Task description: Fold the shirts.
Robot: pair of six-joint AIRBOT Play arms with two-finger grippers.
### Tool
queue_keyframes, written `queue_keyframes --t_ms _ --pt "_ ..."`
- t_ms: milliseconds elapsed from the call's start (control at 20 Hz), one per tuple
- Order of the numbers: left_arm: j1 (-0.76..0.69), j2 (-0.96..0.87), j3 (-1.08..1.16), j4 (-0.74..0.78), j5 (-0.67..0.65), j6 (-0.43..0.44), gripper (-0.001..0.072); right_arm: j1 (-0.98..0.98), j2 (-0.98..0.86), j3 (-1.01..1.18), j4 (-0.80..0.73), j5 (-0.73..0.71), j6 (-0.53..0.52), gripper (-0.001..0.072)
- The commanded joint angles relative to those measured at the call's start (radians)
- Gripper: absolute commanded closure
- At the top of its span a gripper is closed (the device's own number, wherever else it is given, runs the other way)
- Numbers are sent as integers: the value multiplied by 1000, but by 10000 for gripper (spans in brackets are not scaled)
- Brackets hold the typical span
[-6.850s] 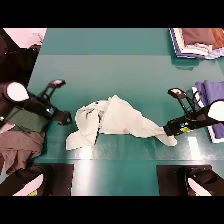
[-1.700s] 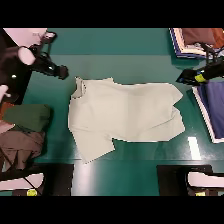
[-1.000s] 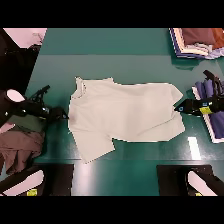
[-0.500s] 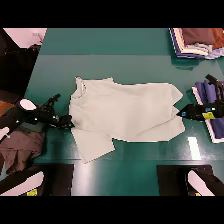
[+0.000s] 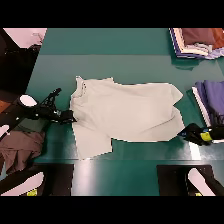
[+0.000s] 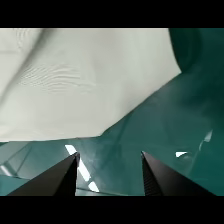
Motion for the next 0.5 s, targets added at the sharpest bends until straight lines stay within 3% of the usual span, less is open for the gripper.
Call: queue_keyframes --t_ms 0,200,450 --pt "0 1 13 -2 2 0 679 -20 0 -102 55 -104 0 263" --pt "0 1 13 -1 3 1 678 52 0 -124 82 -201 -3 292" --pt "0 1 15 1 0 2 680 168 0 -72 78 -269 -3 700"
